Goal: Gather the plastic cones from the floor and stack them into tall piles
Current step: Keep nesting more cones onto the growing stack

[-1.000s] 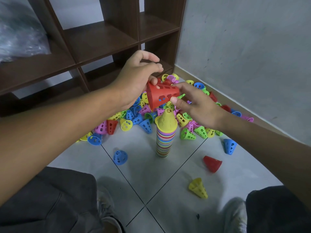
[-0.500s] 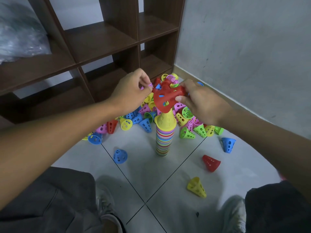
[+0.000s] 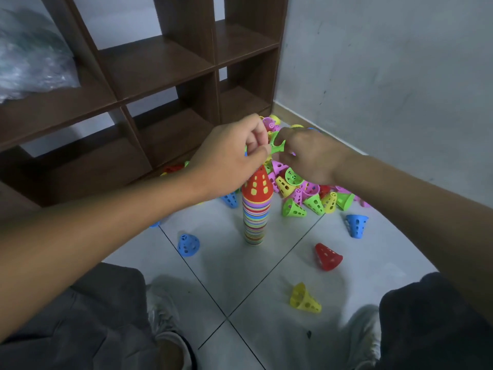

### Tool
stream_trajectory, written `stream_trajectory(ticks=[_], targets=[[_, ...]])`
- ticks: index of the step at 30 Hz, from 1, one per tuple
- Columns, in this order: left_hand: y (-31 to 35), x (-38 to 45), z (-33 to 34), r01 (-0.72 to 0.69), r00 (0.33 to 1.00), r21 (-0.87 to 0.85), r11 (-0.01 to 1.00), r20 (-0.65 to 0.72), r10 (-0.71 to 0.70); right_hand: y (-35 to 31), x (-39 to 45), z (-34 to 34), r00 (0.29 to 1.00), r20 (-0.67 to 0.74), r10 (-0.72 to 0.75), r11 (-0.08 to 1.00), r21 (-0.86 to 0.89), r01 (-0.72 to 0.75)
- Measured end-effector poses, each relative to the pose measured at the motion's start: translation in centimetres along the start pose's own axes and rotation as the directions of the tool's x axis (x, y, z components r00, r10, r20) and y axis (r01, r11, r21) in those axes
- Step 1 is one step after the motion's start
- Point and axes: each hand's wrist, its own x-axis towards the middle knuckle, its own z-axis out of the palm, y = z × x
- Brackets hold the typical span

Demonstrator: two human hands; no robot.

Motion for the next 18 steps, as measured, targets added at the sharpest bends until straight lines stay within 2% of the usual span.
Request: stream_trajectory(ticks=[4, 11, 14, 18], targets=[[1.2, -0.1, 2.6, -0.038, 0.995, -0.025, 0.999, 0.089, 0.040, 3.0, -1.9, 0.2, 0.998, 0.030, 0.048, 0.999, -0.010, -0.048], [1.2, -0.1, 10.0, -0.104, 0.952, -0.024, 0.994, 0.286, 0.106, 10.7, -8.6, 1.5, 0.959, 0.123, 0.255, 0.967, -0.009, -0.256], [0.0, -1.1, 14.6, -0.173, 0.866, 0.016, 0.985, 0.478, 0.144, 14.4, -12.5, 2.3, 0.911, 0.160, 0.380, 0.924, -0.012, -0.383], [-1.3, -3.4, 21.0, -0.149, 0.701, 0.082, 0.985, 0.712, 0.047, 18.5, -17.6, 4.4, 0.838, 0.181, 0.515, 0.850, 0.012, -0.526]])
